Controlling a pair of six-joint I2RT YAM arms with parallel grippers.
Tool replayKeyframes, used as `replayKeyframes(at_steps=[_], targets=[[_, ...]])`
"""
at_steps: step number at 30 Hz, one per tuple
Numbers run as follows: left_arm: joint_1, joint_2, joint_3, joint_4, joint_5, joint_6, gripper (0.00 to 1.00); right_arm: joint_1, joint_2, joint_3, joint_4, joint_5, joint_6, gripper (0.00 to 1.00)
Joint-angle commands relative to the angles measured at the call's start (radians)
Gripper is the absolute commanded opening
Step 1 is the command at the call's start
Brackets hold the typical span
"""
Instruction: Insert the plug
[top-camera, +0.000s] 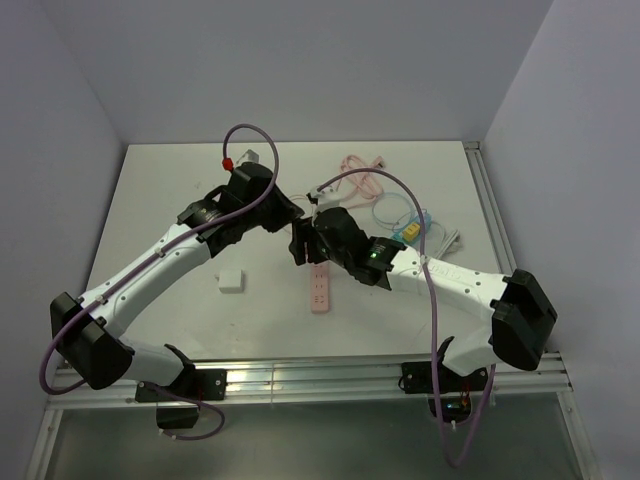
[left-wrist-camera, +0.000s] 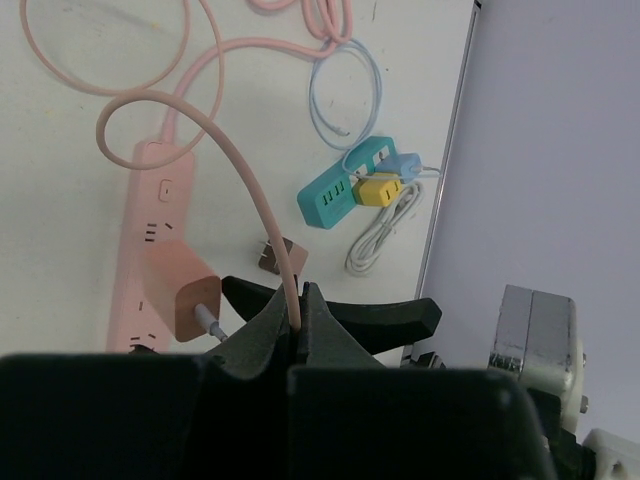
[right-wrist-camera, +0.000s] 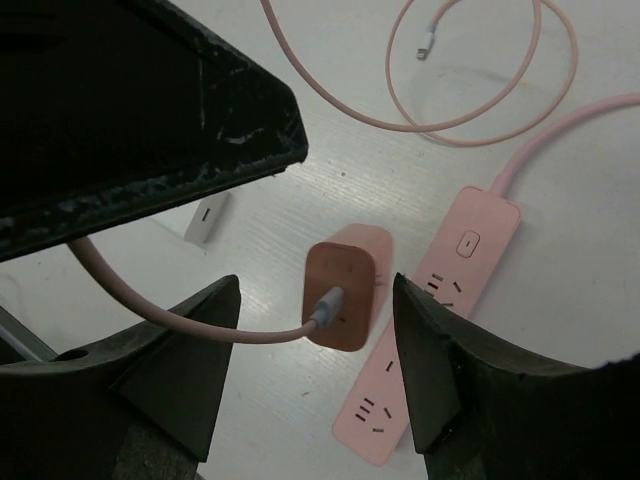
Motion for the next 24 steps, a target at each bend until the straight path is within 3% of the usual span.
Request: replayKeyframes(at_steps=[1, 13, 18, 21, 22, 24], targets=[[-0.001, -0.003, 0.049, 0.009, 0.018, -0.021, 0.00, 0.009, 0.012, 0.015, 0.044, 0.032, -0.012, 0.68], [0.000, -0.023, 0.037, 0.026, 0.045, -0.033, 0.00, 0.009, 0.061, 0.009, 0.069, 0.024, 0.007, 0.54], [-0.001, -0.027, 0.034, 0.018, 0.033, -0.027, 0.00, 0.009, 0.073, 0.017, 0.067, 0.012, 0.011, 0.35], [0.003, -0.029, 0.029, 0.038, 0.057, 0.008, 0.00, 0.009, 0.078, 0.015, 0.064, 0.009, 0.017, 0.08], [0.013, -0.026, 0.026, 0.055, 0.086, 0.058, 0.03, 0.009, 0.085, 0.018, 0.052, 0.012, 0.018, 0.00], [0.040, -0.029, -0.013, 0.090, 0.215, 0.095, 0.34, 0.009, 0.093, 0.017, 0.041, 0.027, 0.033, 0.00]])
